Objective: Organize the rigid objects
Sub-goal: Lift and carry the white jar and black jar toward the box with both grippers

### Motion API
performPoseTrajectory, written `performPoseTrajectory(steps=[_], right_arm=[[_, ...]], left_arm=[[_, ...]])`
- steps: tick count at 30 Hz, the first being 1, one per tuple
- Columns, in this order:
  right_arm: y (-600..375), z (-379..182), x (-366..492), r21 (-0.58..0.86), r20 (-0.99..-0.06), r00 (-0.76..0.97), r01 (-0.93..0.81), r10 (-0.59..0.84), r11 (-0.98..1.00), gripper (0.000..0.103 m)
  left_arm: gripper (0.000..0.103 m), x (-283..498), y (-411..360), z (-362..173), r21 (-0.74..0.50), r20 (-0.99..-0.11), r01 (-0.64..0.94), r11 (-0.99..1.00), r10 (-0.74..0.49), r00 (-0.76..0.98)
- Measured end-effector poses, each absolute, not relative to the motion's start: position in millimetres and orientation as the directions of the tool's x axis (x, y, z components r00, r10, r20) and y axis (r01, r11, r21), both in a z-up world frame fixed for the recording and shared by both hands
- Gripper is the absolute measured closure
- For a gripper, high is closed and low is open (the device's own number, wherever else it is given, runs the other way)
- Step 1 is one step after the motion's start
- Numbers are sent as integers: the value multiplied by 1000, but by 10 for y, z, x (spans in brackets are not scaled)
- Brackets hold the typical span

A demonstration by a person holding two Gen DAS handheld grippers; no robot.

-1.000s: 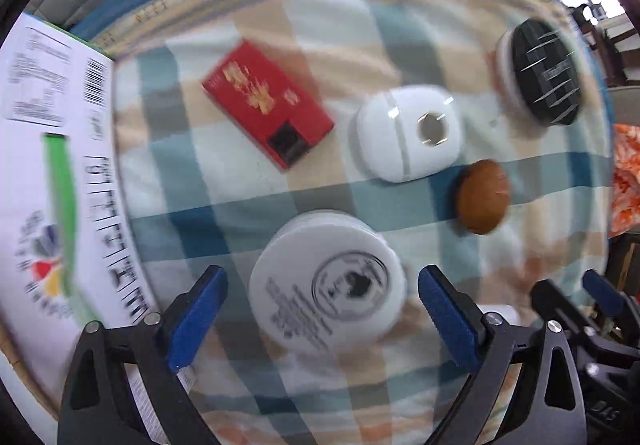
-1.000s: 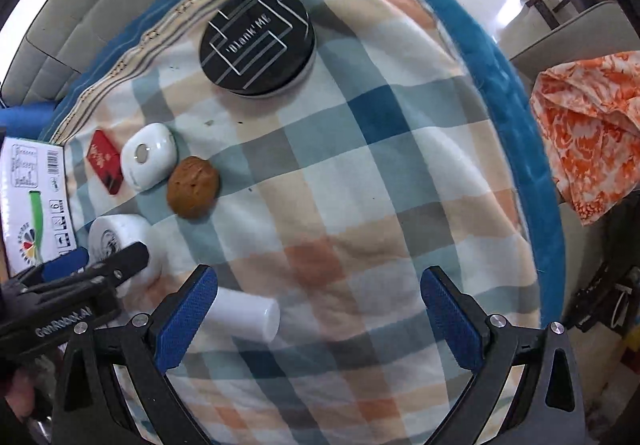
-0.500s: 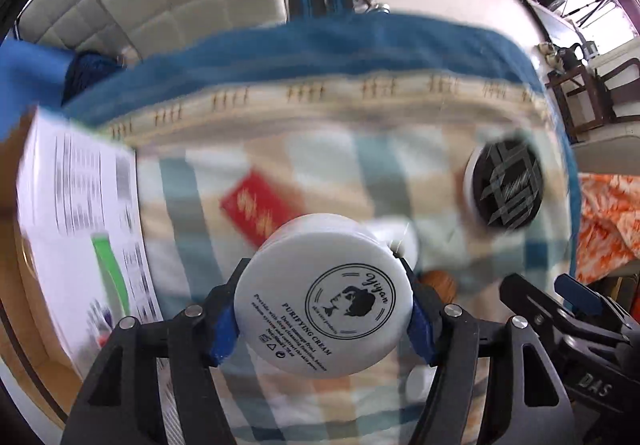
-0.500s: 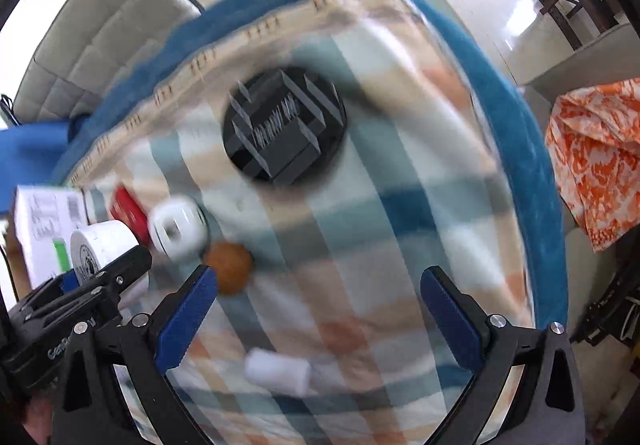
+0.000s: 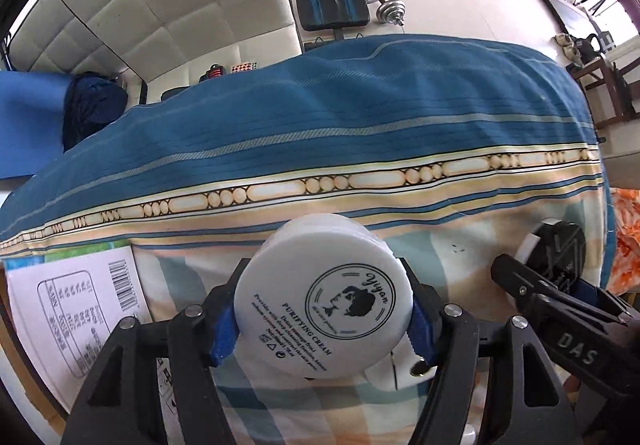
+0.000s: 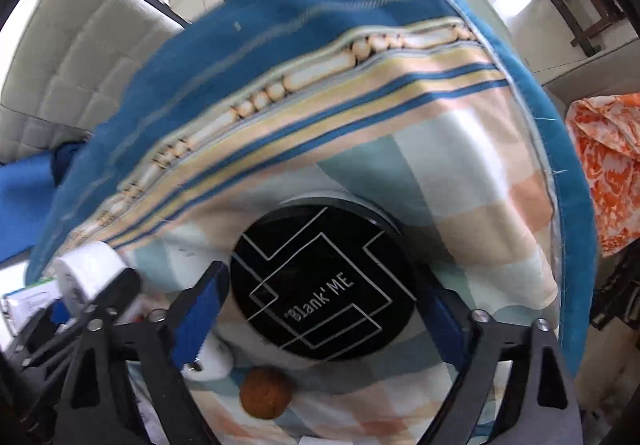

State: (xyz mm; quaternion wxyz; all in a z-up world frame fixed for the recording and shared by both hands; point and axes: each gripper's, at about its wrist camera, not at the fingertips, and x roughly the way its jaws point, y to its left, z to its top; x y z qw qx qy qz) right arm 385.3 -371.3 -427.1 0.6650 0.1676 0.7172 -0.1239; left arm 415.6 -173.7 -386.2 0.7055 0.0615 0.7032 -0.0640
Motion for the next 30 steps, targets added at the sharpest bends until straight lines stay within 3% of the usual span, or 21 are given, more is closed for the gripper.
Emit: performPoseTrajectory(steps=[6, 21, 30], right_arm=[[-3537, -4308, 3915, -53, -995, -100, 382, -16, 923, 26], [-3330, -3891, 3307, 5, -998, -51, 310, 22, 951, 27], [-3043, -3120, 2828, 51, -998, 35, 251, 44, 967, 27]], left_arm=[[37, 4167, -1755, -3926, 2, -1000, 182, 983, 2, 2], [38, 3651, -1840, -3403, -31, -996, 227, 973, -49, 74], [37, 3254, -1524, -2715, -96, -980, 224, 970, -131, 147]])
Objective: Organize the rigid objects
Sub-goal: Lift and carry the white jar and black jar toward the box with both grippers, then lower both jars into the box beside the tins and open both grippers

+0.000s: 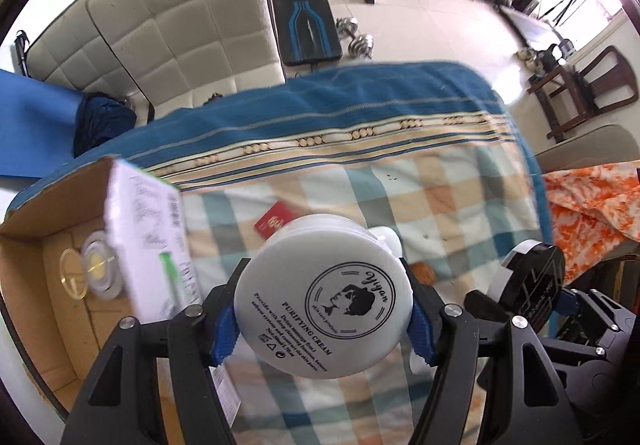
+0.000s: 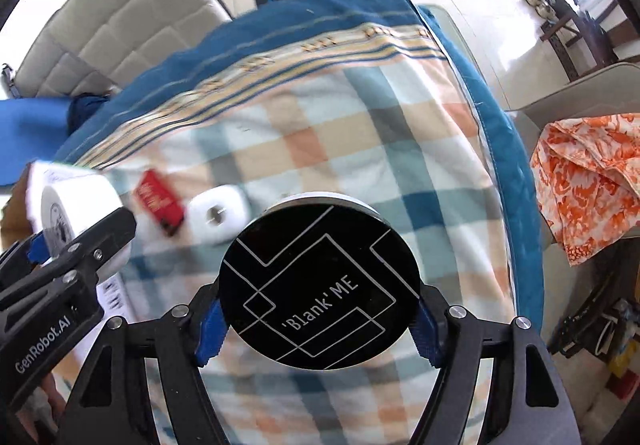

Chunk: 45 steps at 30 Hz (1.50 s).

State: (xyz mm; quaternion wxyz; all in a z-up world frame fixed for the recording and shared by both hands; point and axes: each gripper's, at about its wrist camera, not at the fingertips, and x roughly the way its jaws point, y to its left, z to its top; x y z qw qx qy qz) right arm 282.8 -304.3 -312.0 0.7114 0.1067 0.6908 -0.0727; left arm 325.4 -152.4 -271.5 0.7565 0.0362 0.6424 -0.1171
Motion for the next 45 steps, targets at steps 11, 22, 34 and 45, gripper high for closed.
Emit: performPoseTrajectory(steps=[11, 22, 34, 45], right_arm=[[-1836, -2303, 2563, 155, -981, 129, 76, 145, 985, 27], [-252, -2519, 2671, 225, -971, 68, -70, 230, 972, 27], [491, -3293, 3050, 155, -988, -17, -67, 154, 986, 27], [666, -3826, 3165, 63, -993, -103, -70, 55, 996, 26]], left_arm=[[37, 2814, -317, -2026, -165, -957, 135, 977, -192, 219], [37, 2787, 1303, -2141, -63, -974, -41, 997, -52, 218], [37, 3354, 2004, -3067, 41, -997, -55, 998, 44, 66], [37, 3616, 1883, -3743, 112, -993, 21, 994, 113, -38]])
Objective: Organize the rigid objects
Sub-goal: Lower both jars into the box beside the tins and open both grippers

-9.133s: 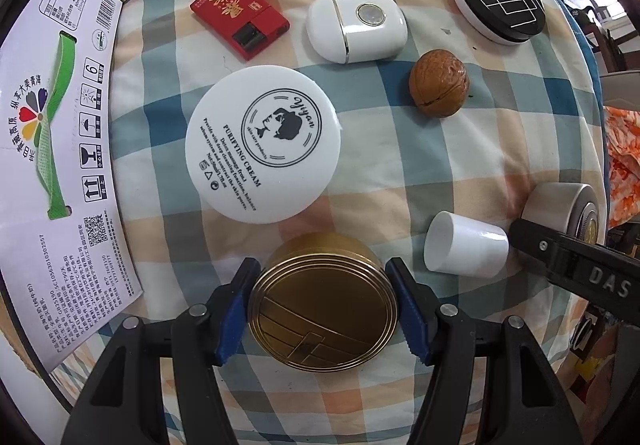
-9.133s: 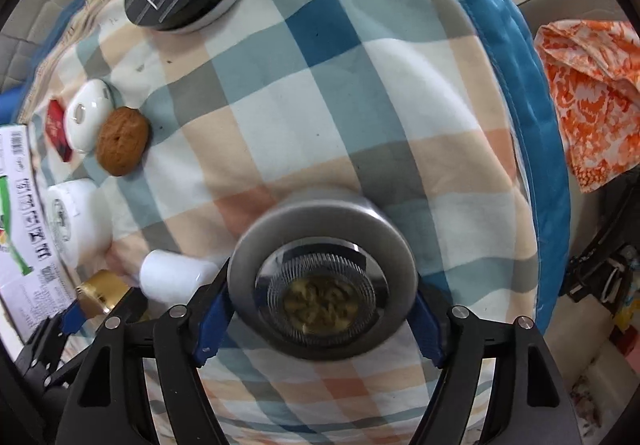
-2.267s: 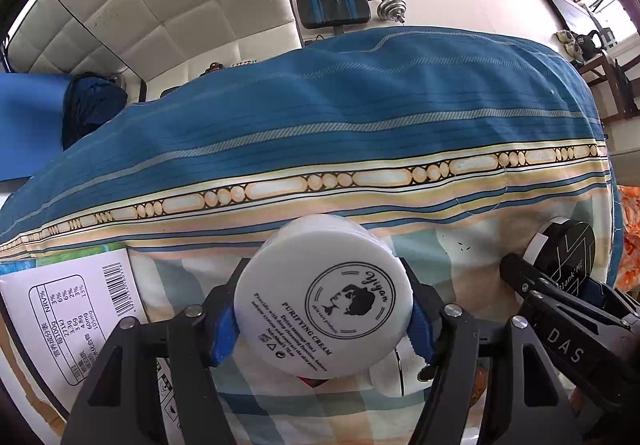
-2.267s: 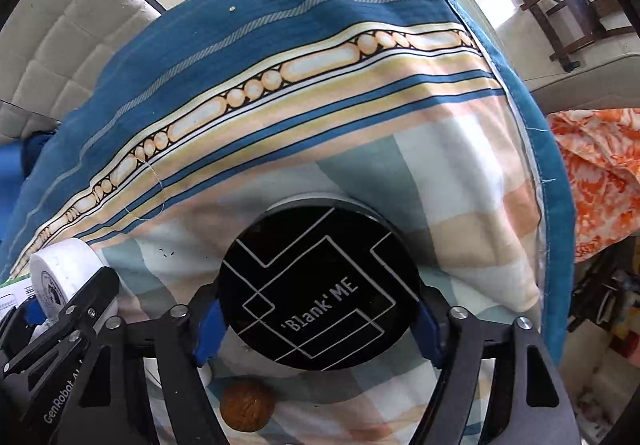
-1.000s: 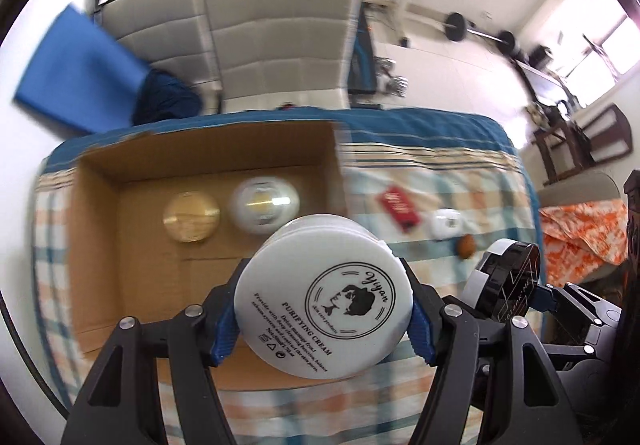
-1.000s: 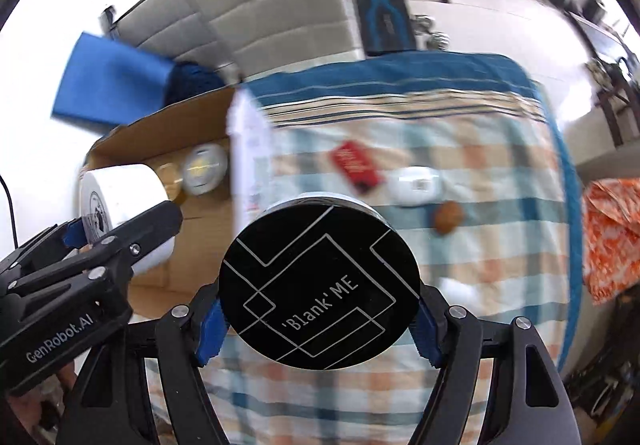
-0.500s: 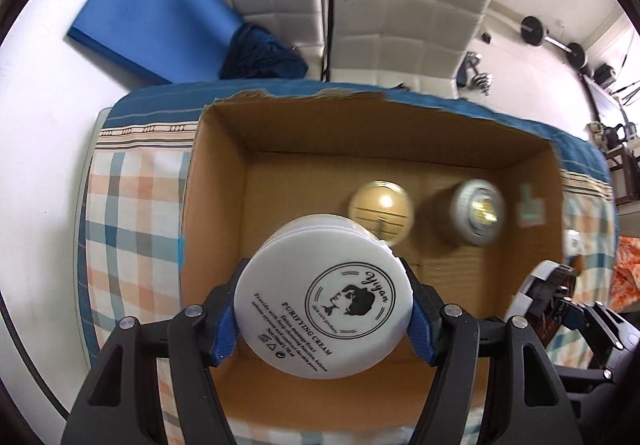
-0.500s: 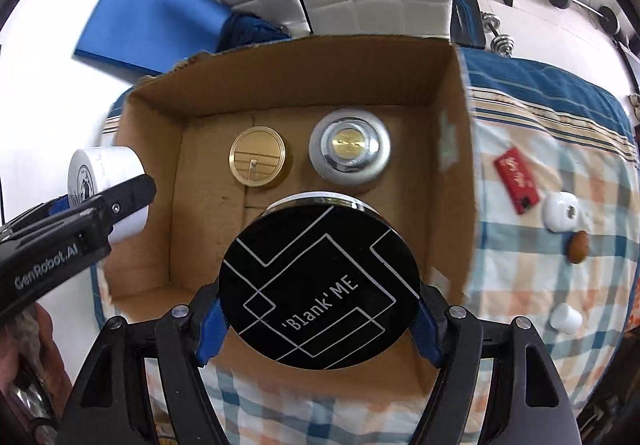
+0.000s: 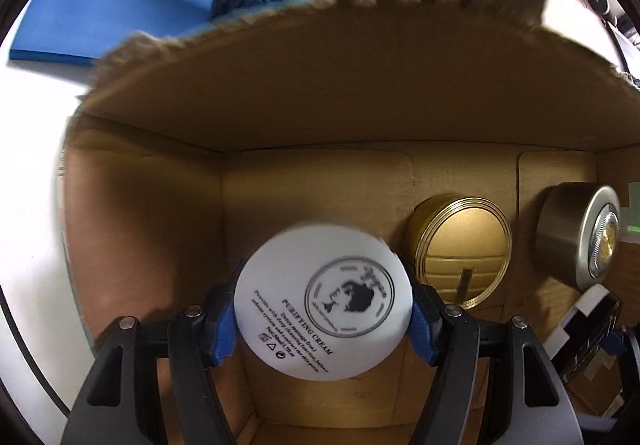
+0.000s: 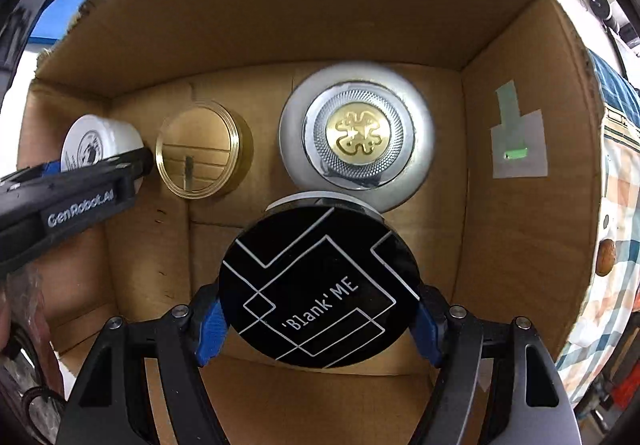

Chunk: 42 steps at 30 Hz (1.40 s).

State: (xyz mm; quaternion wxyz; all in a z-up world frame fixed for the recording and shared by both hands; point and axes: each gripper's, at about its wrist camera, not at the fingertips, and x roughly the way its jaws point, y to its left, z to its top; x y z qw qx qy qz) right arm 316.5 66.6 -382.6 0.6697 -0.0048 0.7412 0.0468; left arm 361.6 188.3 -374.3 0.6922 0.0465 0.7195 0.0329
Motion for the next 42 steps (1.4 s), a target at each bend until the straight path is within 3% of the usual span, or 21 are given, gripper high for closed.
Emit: performPoseTrajectory(steps=[18, 32, 42], right_arm=[[575, -4188, 3087, 55, -980, -195, -60, 42, 997, 26], [376, -4408, 3081, 61, -965, -257, -10, 57, 998, 25], [343, -4186, 2967, 75, -971, -229, -12, 70, 997, 16]], left_arm=[[35, 3582, 2119, -3934, -2, -995, -23, 1000, -4, -102], [33, 3403, 2386, -3527, -147, -986, -148, 978, -157, -56], [15, 3160, 2271, -3180, -183, -981, -174, 968, -192, -38]])
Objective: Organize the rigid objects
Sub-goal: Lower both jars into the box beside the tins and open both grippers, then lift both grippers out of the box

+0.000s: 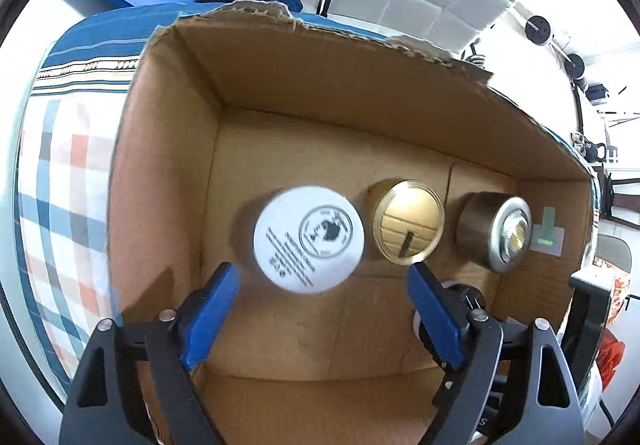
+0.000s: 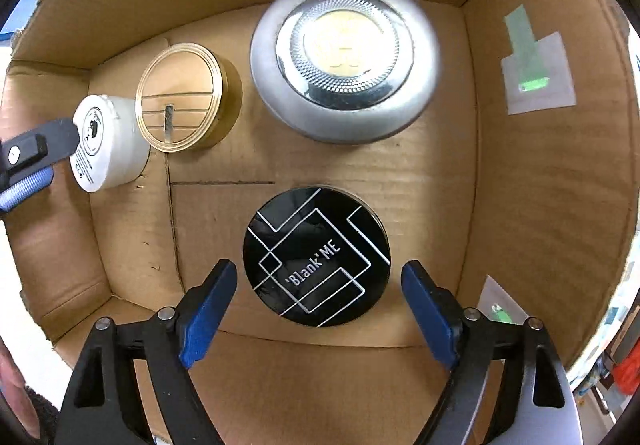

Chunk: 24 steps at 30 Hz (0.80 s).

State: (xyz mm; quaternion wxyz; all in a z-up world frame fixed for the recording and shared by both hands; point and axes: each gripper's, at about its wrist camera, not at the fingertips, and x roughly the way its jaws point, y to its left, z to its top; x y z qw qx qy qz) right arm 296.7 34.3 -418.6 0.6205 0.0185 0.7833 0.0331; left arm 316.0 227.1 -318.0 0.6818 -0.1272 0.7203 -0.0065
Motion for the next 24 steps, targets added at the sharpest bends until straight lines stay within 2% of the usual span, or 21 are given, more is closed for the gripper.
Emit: performPoseTrajectory(steps=[1, 3, 5, 9, 24], right_arm=[[338, -4142, 2956, 78, -972, -223, -11, 74, 997, 16], [331, -4041, 2927, 81, -976, -204, -18, 76, 997, 5], [343, -3933, 2869, 87, -980, -181, -34, 80, 996, 0], [343, -3719, 2722, 91, -985, -151, -44, 84, 995, 0], [221, -2647, 2278, 79, -996, 43, -52, 81, 996, 0]], left_arm=[[14, 3159, 2240, -3159, -181, -981, -172, 968, -189, -34], [13, 3101, 2207, -3045, -173, -984, -161, 972, -179, -22], [0, 3090, 2192, -3032, -157, -987, -152, 976, -160, -6], [0, 2934, 2186, -2833, -94, -995, -137, 986, -88, 54], [0, 2241, 1875, -1877, -61, -970, -23, 998, -54, 236]])
